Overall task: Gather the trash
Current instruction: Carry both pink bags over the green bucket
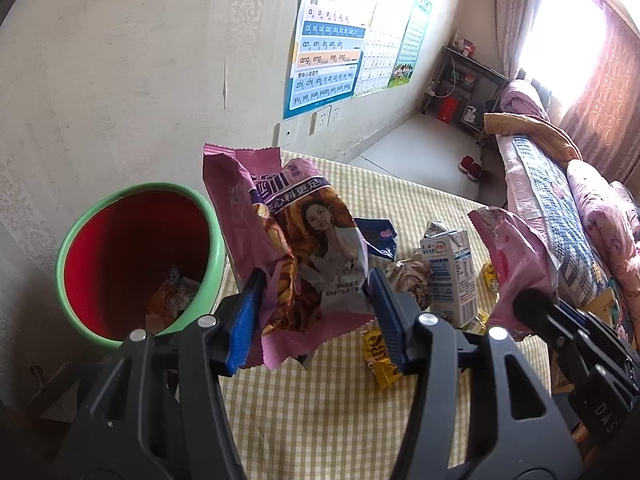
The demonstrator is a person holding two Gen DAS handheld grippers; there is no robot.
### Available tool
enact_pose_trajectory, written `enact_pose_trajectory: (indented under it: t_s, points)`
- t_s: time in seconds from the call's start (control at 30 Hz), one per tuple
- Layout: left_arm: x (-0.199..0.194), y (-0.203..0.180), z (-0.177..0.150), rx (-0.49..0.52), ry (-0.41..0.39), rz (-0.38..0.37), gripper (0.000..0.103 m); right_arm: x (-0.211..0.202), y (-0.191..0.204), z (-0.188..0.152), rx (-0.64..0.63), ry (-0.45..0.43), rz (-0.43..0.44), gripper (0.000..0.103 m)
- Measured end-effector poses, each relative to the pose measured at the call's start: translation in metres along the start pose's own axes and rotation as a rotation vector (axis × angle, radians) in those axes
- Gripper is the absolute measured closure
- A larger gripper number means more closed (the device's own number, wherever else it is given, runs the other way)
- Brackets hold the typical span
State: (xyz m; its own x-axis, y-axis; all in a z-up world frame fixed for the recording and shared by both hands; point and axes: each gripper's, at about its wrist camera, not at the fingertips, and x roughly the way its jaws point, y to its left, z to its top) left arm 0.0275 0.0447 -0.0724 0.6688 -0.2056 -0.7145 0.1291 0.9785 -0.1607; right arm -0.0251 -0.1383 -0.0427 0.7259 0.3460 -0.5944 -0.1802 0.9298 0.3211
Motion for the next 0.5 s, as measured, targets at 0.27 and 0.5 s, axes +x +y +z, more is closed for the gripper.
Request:
enact_pose_trajectory:
  t_s: [0.27,0.5]
  points:
    - [-0.001,0.013,0.0,-0.024,-0.003,0.012,0.052,0.011,0.012,0.005,-0.032,0.013,0.016,0.086]
    - [-0.003,0.022,-0.001,-0.044,-0.006,0.025,0.052,0.023,0.025,0.011,-0.064,0.026,0.034,0.086]
